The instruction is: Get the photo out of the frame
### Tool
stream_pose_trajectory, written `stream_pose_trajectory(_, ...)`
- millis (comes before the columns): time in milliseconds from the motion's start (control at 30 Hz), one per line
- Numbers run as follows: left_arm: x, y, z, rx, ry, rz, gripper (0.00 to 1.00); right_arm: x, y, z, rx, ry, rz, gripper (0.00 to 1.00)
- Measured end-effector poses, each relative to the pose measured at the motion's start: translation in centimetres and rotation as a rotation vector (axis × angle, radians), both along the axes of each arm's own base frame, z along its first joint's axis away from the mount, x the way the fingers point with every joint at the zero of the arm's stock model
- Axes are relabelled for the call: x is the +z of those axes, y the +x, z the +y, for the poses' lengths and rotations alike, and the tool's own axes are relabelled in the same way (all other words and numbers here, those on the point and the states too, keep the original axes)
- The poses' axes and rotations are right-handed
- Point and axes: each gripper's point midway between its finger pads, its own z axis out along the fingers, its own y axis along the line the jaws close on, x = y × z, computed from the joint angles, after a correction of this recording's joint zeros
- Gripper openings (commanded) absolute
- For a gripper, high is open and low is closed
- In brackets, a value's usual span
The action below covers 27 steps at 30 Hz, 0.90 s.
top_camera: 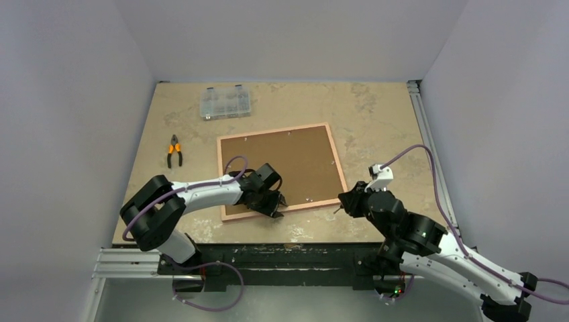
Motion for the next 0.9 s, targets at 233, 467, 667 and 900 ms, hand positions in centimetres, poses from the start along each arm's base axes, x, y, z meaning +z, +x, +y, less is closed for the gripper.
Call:
stream_pose_trajectory(233, 0.6, 0.9, 0.7, -0.076, 0.048, -0.110, 0.05, -0.7, 0.1, -0.2, -0.013, -0.036, 0.014, 0.00)
stream_pose_trajectory(467, 0.6, 1.5, 3.3, -0.302, 0.204, -0.280, 0.01, -1.5, 0.2, -0.1, -0.011, -0.072, 0.036, 0.00)
stream_pose_trajectory(667, 0.2, 1.7, 5.8, -0.483, 0.311, -0.341, 0.21, -2.5, 0.5, 0.3, -0.008, -0.116, 0.062, 0.00)
stream_pose_trajectory(900, 0.9, 0.3, 10.5, -0.500, 0.387, -0.334, 0.69, -2.9, 0.8, 1.0, 0.003, -0.128, 0.070, 0.00)
